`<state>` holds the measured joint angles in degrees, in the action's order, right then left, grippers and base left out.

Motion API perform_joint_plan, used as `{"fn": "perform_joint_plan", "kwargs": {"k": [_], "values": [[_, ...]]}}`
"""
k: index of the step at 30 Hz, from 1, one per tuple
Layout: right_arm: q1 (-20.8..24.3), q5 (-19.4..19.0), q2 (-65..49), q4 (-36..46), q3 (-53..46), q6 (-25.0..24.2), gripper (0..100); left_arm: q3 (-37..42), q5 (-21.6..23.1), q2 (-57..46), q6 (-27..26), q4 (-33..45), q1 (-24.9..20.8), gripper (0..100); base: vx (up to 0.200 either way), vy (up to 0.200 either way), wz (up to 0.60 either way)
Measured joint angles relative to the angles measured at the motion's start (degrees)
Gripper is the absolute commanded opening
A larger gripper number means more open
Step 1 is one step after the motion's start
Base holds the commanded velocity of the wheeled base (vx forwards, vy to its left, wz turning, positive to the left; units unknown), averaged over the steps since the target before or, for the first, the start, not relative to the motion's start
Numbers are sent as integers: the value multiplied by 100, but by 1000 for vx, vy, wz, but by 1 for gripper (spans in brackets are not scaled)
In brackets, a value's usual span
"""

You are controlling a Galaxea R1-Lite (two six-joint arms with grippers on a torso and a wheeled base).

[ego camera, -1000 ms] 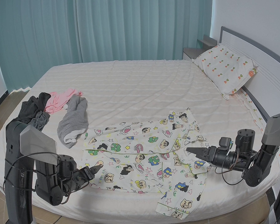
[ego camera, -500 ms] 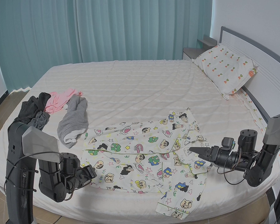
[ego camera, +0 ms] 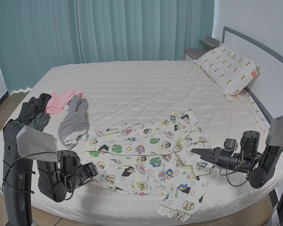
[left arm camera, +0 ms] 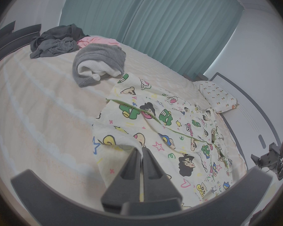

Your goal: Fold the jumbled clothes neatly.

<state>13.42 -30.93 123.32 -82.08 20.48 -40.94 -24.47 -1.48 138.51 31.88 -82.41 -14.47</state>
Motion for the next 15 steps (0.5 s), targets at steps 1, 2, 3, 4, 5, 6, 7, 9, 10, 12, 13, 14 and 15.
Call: {"fn": "perform_joint_plan", "kwargs": {"k": [1, 2, 3, 4, 5, 6, 7, 9, 10, 12, 13, 14, 15], "values": [[0, -2, 0, 2, 5, 0, 100, -22, 2, -2, -49, 0, -18, 0, 0, 0, 0], [0, 0, 0, 0, 5, 0, 100, -50, 2, -2, -88, 2, -55, 0, 0, 0, 0], [0, 0, 2, 5, 5, 2, 100, -72, 4, 2, -110, 7, -88, 0, 0, 0, 0], [0, 0, 2, 5, 7, 2, 100, -94, 4, 7, -123, 9, -123, 0, 0, 0, 0], [0, 2, 5, 7, 10, 5, 100, -122, 6, 11, -130, 13, -160, 0, 0, 0, 0], [0, 2, 7, 5, 10, 5, 100, -155, 6, 16, -132, 16, -197, 0, 0, 0, 0], [2, 0, 9, 5, 10, 5, 100, -202, 6, 22, -132, 16, -239, 0, 0, 0, 0], [0, 2, 17, 5, 10, 5, 100, -329, 9, 55, -137, 38, -336, 0, 0, 0, 0], [0, 2, 20, 5, 10, 7, 100, -364, 9, 68, -137, 49, -357, 0, 0, 0, 0], [0, 0, 27, 2, 10, 5, 100, -485, 9, 112, -139, 141, -421, 0, 0, 0, 0], [0, 2, 30, 2, 10, 5, 100, -557, 6, 134, -139, 199, -440, 0, 0, 0, 0], [0, 2, 33, 2, 10, 5, 100, -631, 6, 157, -141, 277, -466, 0, 0, 0, 0], [0, 2, 35, 2, 10, 5, 100, -690, 4, 179, -141, 356, -485, 100, 0, 0, 0]]}}
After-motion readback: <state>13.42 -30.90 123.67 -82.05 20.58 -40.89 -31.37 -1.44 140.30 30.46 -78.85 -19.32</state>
